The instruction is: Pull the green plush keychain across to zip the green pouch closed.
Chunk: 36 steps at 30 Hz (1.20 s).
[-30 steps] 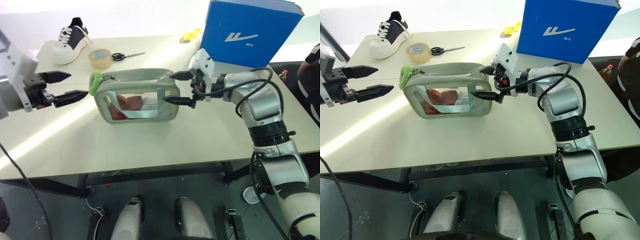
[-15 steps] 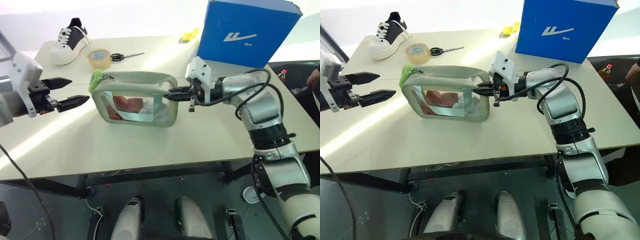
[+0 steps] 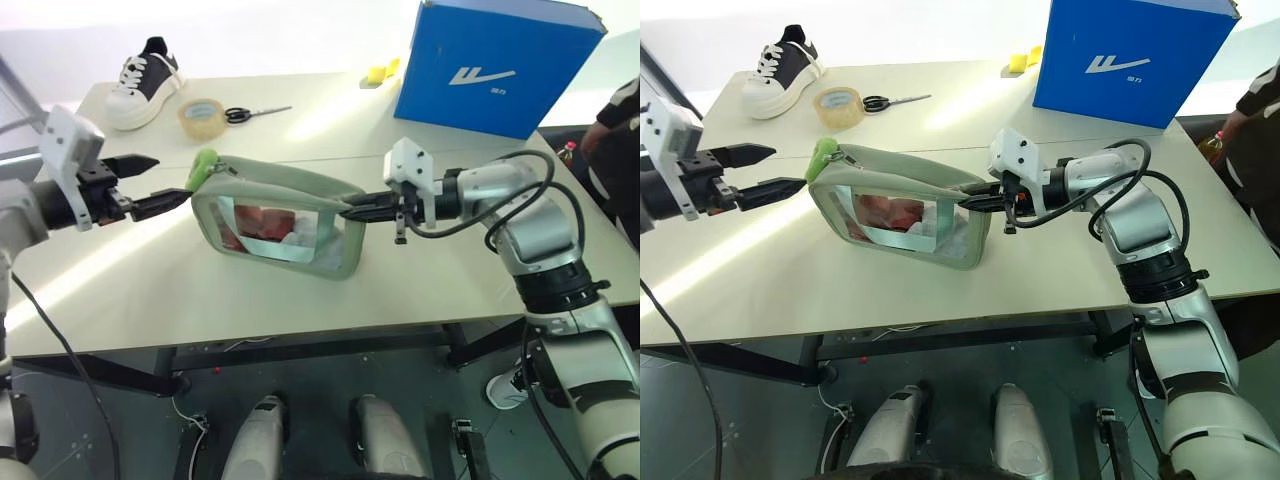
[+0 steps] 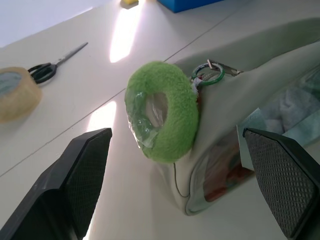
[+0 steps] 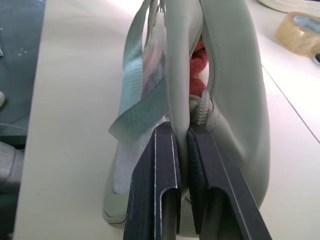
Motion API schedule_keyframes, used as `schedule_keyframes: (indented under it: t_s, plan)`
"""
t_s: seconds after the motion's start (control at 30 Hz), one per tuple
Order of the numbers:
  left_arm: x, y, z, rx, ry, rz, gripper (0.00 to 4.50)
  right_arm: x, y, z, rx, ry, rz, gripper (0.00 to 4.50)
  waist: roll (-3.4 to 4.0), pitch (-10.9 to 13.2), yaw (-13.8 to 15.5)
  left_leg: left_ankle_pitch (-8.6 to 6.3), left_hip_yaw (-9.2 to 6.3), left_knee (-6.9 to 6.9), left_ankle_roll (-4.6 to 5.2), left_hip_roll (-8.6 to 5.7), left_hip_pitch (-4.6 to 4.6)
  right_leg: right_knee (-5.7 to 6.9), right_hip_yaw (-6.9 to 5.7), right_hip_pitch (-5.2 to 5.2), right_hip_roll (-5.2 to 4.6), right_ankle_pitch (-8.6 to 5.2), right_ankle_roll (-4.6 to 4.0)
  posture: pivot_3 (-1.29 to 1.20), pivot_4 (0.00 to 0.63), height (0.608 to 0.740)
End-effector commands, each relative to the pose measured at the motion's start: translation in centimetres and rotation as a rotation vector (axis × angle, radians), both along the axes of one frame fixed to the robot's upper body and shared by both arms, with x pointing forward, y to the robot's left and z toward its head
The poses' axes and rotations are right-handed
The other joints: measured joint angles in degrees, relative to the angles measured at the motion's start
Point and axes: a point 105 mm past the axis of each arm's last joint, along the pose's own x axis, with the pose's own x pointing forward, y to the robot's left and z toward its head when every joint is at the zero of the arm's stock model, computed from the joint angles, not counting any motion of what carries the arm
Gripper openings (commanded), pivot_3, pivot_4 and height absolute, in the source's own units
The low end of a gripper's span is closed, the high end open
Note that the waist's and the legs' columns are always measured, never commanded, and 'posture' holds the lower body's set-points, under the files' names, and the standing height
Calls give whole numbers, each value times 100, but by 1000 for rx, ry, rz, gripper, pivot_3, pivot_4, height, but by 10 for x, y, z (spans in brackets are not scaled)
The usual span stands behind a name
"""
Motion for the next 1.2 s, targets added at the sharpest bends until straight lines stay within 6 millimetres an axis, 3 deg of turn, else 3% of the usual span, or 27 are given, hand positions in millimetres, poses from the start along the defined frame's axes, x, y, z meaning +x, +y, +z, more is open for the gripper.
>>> schedule_keyframes:
  t_s: [0.03, 0.1, 0.33, 0.37, 0.67, 0.77, 0.9, 1.17, 1.2]
  plan:
    - [10, 1, 11, -9, -54, 27, 4245, 1, -3, 2, -9, -23, -10, 26, 0, 0, -6, 0, 0, 1, 0, 0, 0, 0, 0, 0, 0, 0, 0, 0, 150, 740]
    - [20, 4, 13, -51, -61, 53, 3736, -1, 0, 1, -6, -18, -1, 0, -2, -1, -4, 0, 0, 2, 0, 0, 1, 5, -1, 0, 1, 0, 0, 0, 150, 740]
    - [19, -2, 2, -76, -5, -17, 158, -3, 0, 0, -14, -21, 0, 0, -2, -1, -26, 0, -2, 0, 0, 1, 1, 5, -2, -1, 3, 1, 4, 0, 150, 740]
    - [19, -2, 0, -74, 2, -23, 65, -3, 0, 0, -14, -23, -1, 0, -2, -1, -25, 0, -2, 0, 0, 1, 1, 5, -2, -1, 3, 1, 4, 0, 150, 740]
    - [18, -4, 20, -120, -53, -36, 65, -2, -1, 3, -6, -28, -13, 0, -2, -1, -23, 0, -2, 3, 0, 1, 1, 6, -2, 0, 2, 1, 3, 0, 150, 740]
    - [17, -4, 21, -120, -57, -39, 875, -3, 0, 2, -5, -27, -13, 0, -2, -1, -24, 0, -2, 2, 0, 1, 1, 6, -2, -1, 2, 1, 4, 0, 150, 740]
    - [19, -3, 18, -124, -37, -22, 2870, -4, 0, 2, -3, -22, -10, 0, -2, -1, -23, 0, -2, 3, 0, 1, 1, 6, -2, 0, 2, 1, 4, 0, 150, 740]
    - [23, -1, -6, -63, 15, -3, 2870, -6, 3, 4, 0, -23, -4, 0, -2, -1, -23, 0, -2, 3, 0, 1, 2, 7, -2, 0, 3, 1, 3, 0, 150, 740]
    - [24, -1, -7, -69, 18, 1, 2653, -7, 3, 5, 2, -24, -4, 0, -2, -1, -22, 0, -2, 3, 0, 1, 2, 7, -2, 0, 2, 1, 3, 0, 150, 740]
